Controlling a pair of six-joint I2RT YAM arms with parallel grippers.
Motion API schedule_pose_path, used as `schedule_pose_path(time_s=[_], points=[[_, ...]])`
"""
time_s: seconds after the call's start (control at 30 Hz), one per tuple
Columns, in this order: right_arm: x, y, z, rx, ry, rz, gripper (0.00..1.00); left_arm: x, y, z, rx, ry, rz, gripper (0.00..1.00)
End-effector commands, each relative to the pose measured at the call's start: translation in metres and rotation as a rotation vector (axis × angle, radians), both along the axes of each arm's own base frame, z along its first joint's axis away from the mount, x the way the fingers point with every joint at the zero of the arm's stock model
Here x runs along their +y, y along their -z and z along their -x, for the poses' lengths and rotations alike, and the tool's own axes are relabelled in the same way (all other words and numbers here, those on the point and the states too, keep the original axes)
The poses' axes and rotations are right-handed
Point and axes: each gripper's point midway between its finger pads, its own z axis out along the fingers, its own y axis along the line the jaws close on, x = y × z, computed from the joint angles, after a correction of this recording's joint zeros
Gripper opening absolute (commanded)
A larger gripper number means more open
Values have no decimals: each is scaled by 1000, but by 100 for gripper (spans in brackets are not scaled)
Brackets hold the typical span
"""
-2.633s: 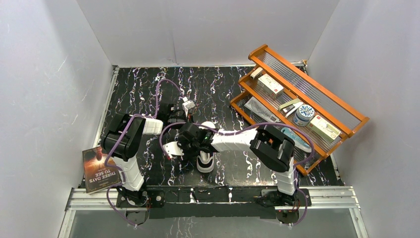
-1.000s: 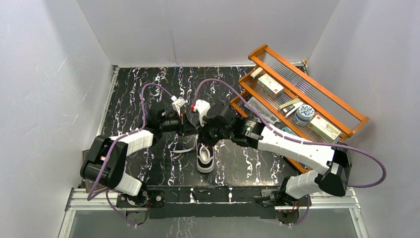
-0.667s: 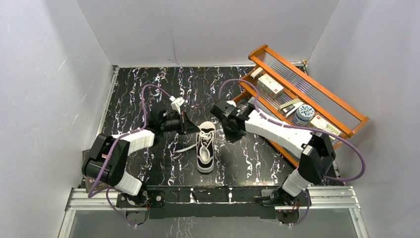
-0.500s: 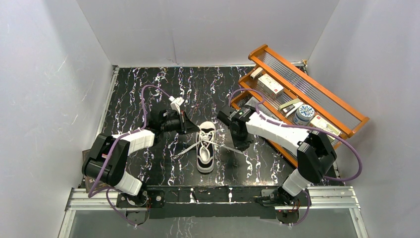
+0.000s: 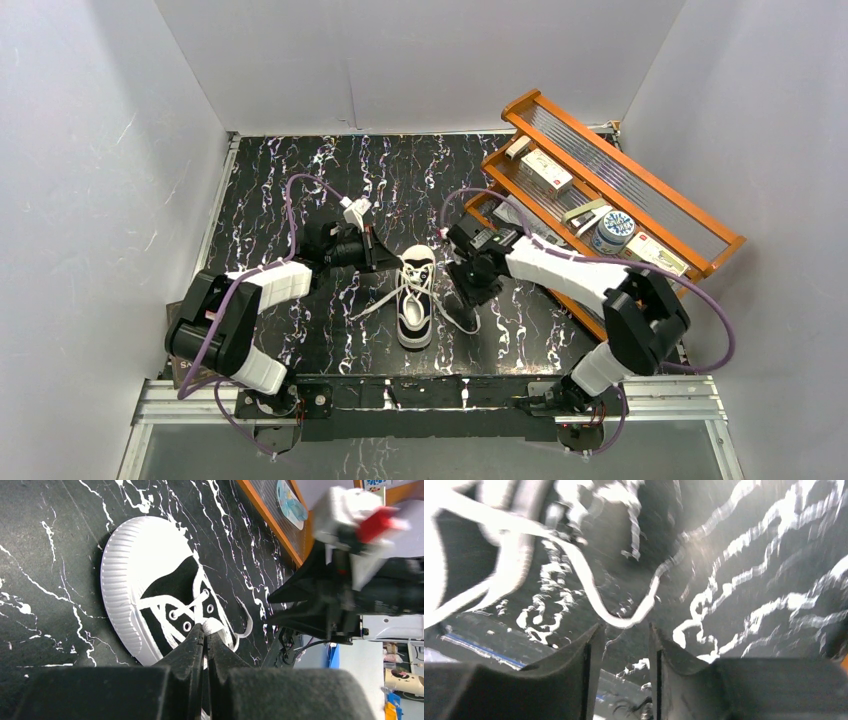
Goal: Tie the shoes
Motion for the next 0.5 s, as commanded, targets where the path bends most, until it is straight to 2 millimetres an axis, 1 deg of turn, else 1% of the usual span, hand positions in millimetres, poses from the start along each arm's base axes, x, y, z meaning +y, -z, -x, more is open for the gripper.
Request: schedule_pose_path(time_s=[0.0,0.03,0.1,0.17,0.2,0.23,0.3,0.37,0.47], points=[[76,-67,-48,-401,-506,-429,51,0,-15,2,-17,-3,-1,0],[86,-75,-52,-488,-582,-506,54,1,-16,1,-20,-8,-3,0],[98,-89,-50,-622,-727,-629,57,1,-18,1,-17,-13,-3,0],[106,-96,-45,-728,-861,-733,57,1,-20,1,-12,-11,-10,0],[108,-98,-46,-768,-891,-759,57,1,-21,2,-13,-9,-11,0],[109,-96,-50,-787,-893,-779,56,1,-22,3,-13,-11,-12,0],[106,-87,-52,-746,-878,-848,53,2,-24,4,-12,-14,-14,0],[107,-82,-49,-692,-889,-921,47,3,-24,6,-8,-15,-18,0],[110,-73,-51,-676,-893,-947,45,4,-23,9,0,-12,-21,0]])
